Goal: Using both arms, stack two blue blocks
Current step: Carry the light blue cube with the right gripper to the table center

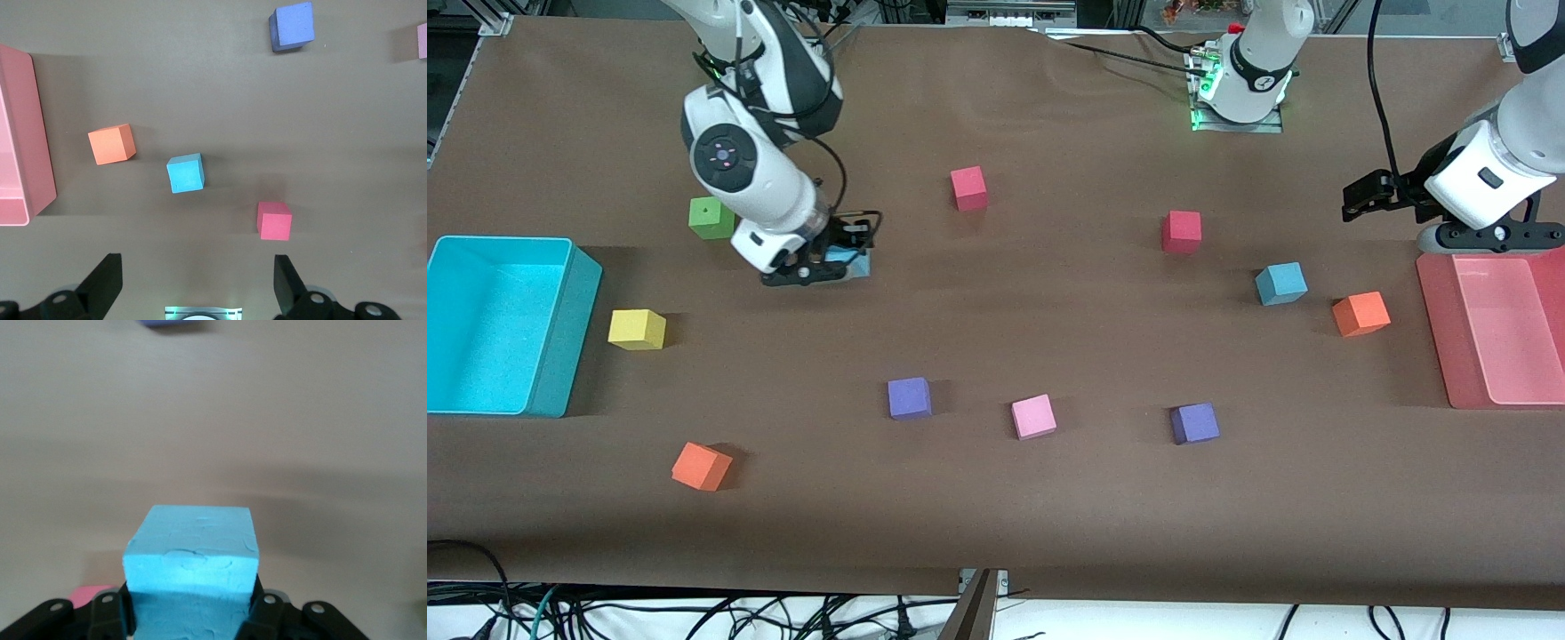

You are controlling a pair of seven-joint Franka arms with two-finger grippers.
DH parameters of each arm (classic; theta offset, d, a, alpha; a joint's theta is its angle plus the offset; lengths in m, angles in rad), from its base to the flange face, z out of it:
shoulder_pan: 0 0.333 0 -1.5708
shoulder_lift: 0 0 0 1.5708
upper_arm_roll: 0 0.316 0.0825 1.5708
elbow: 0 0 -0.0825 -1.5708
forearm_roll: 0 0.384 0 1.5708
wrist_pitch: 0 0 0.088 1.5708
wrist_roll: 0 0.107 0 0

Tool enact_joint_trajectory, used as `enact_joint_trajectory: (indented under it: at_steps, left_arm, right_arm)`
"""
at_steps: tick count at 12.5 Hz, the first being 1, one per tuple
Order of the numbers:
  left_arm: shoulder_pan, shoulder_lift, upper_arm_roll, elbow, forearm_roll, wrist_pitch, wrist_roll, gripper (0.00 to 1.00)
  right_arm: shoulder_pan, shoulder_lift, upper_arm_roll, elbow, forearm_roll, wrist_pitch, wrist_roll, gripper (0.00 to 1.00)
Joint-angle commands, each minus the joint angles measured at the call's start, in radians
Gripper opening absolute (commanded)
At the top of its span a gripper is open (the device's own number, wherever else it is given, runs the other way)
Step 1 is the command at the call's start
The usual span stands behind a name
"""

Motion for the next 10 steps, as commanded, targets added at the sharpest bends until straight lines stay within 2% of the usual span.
enact_joint_trajectory:
  at_steps: [1, 5, 7, 10]
  left_arm:
    - [-0.001, -0.011, 0.004, -0.002, 0.006, -0.007, 0.021, 1.00]
    - [0.006, -0.001, 0.004, -0.004, 0.008, 0.009, 0.022, 1.00]
    - [0.003, 0.036, 0.004, -0.007, 0.015, 0.031, 0.018, 1.00]
    - [0.005, 0.042, 0.004, -0.062, 0.017, 0.109, 0.021, 1.00]
  right_arm:
    - [0.147, 0.221, -0.063, 0.282, -0.005, -0.066, 0.135, 0.20]
    - [0.362, 0.500, -0.166, 0.644, -0.052, -0.117, 0.299, 0.20]
    - [0.430, 0.615, -0.209, 0.796, -0.052, -0.117, 0.353, 0.20]
    - [0.482, 0.715, -0.235, 0.873, -0.052, -0.100, 0.358, 0.20]
